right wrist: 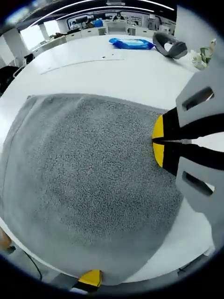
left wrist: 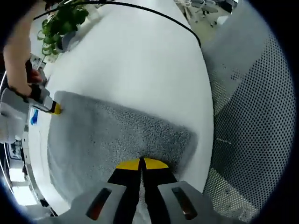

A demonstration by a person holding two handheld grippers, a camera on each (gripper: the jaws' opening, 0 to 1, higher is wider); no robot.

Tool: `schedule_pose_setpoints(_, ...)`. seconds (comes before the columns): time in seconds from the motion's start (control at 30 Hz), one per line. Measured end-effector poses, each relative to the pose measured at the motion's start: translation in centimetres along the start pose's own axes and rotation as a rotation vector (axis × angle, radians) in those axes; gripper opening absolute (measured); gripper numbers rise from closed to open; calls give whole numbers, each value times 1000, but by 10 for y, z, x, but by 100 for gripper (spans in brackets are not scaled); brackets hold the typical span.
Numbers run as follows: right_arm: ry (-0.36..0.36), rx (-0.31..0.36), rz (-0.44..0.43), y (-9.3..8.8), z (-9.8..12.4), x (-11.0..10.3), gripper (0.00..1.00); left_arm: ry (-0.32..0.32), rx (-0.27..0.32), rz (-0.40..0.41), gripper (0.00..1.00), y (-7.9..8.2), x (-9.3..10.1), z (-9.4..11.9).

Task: Fold the towel on the table until its edges align and the towel forms a compact rectangular stack.

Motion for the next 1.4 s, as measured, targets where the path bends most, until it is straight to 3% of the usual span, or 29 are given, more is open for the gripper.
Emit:
schedule_pose_setpoints(0.17, -15, -58, 7, -9, 0, -13, 0, -21, 10, 63, 1, -5, -1, 2)
schedule_pose_setpoints(0.37, -25, -57, -49, -19, 3, -20, 0, -38, 27, 113, 1, -10, -1, 3)
schedule_pose_setpoints(0.4, -11, -45, -113, -22, 5, -21, 0, -26, 26, 104, 1, -9, 2, 3)
schedule_pose_setpoints(0.47, 1, -54, -155, -25, 5, -21, 0, -12, 22, 68, 1, -8, 5, 4)
schedule_pose_setpoints(0.7, 17, -83, -213, -36, 8, -31, 0, 5, -6, 103, 1, -7, 7, 5)
schedule_pose_setpoints(0.87, 24, -127, -228, -43, 10, -40, 0, 19, -13, 69, 1, -6, 11, 5)
schedule_pose_setpoints(1.1, 12, -81, -327, -58, 12, -47, 0, 33, -39, 32, 1, -3, 14, 5)
schedule_pose_setpoints(1.4, 39, -90, -383, -64, 15, -56, 0, 66, -71, -8, 1, -2, 19, 7)
Point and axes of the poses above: the point that each gripper's makers call its tool centre point, and the gripper's own axes: z roughly backward along the fingers, x roughly to its right, y roughly out of its top, the point moved 10 cm from there along z, roughly backward along the fingers, and after that the axes turned 8 degrees about y, right-handed, at the moved point
